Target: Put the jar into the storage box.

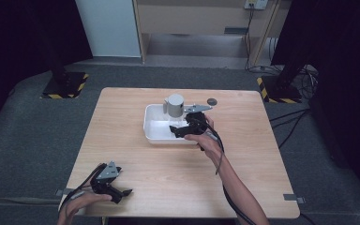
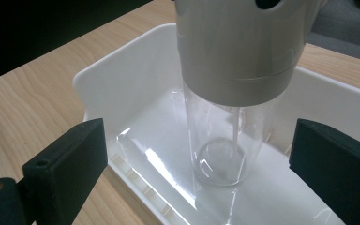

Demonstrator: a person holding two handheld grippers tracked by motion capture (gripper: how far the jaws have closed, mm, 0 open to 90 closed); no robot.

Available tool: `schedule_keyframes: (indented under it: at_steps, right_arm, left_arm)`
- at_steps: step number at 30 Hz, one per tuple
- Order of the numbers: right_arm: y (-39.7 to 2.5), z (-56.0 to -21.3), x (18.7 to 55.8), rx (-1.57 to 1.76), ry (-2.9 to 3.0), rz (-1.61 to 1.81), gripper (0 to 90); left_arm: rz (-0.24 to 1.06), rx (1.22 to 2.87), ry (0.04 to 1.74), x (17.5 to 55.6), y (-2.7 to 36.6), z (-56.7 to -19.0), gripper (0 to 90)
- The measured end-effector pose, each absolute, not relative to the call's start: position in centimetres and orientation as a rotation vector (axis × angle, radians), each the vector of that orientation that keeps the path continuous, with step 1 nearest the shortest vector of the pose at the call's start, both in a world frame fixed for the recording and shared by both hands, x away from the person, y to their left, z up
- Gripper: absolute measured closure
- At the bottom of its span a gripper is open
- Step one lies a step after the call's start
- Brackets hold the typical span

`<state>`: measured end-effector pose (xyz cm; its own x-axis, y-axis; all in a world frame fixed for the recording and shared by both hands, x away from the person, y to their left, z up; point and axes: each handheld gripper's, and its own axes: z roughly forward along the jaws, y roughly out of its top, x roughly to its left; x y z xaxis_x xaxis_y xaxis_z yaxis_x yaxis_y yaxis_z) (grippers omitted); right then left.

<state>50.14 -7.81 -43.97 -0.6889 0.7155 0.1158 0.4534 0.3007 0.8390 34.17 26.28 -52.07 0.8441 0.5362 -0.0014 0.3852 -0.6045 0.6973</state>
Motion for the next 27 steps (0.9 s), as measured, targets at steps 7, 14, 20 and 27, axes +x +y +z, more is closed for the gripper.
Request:
schedule_keyframes:
  at_steps: [7,14,20,27]
  right_arm:
    - [-8.0,-43.8,49.1,1.055,2.304,1.347,4.5]
    - [-8.0,-44.0,48.2,1.04,2.307,1.351,4.6]
    - [-7.9,-44.0,47.6,1.015,2.314,1.357,4.6]
    - [-7.8,-44.3,46.6,0.996,2.325,1.352,4.7]
  left_arm:
    - [0.268,2.293,0.665,34.2,26.3,-52.1,0.0]
    - [0.268,2.293,0.665,34.2,26.3,-52.1,0.0]
    - [0.268,2.293,0.665,34.2,26.3,-52.1,0.0]
    - [0.268,2.294,0.665,34.2,26.3,-52.1,0.0]
